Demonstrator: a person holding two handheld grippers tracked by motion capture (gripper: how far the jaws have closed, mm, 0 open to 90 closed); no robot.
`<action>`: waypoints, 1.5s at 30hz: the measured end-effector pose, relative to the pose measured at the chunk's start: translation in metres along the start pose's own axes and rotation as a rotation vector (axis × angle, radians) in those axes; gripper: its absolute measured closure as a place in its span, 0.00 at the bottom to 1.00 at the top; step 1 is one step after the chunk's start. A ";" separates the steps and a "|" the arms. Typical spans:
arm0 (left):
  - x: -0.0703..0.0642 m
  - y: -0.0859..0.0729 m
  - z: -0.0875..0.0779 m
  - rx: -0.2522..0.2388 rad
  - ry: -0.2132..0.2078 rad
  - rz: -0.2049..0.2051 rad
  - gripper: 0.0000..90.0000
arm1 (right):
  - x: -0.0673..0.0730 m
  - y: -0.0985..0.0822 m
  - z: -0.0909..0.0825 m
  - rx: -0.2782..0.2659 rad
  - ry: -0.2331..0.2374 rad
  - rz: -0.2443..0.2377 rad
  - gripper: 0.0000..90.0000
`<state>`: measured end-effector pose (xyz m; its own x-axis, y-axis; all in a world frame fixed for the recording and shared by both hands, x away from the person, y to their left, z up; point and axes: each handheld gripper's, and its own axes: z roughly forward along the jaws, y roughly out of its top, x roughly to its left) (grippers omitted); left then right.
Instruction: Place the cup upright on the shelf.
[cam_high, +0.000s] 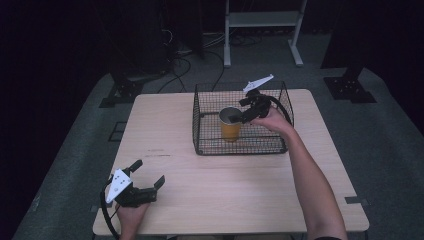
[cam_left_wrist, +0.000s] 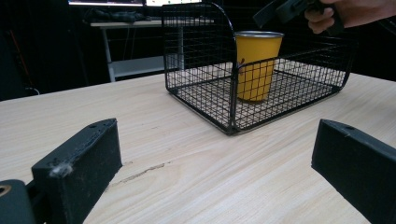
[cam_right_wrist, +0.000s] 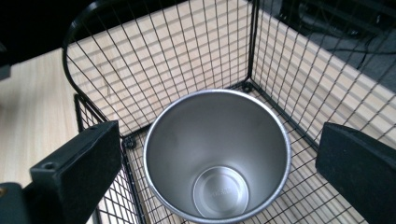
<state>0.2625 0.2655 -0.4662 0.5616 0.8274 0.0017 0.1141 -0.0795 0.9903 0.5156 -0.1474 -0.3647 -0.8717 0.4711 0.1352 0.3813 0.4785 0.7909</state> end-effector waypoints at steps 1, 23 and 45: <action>0.000 0.000 0.000 0.001 0.001 0.001 0.01 | 0.000 0.001 -0.003 -0.013 0.006 0.006 0.00; -0.001 0.000 0.000 0.013 0.004 0.004 0.01 | 0.017 -0.003 -0.050 -0.132 0.066 0.029 0.00; -0.002 0.000 0.000 0.014 0.004 0.011 0.01 | 0.054 -0.036 -0.080 -0.163 0.140 0.003 0.00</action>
<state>0.2618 0.2638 -0.4663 0.5600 0.8284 0.0132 0.1192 -0.0963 0.9882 0.4304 -0.1987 -0.3383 -0.9093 0.3590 0.2103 0.3389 0.3459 0.8750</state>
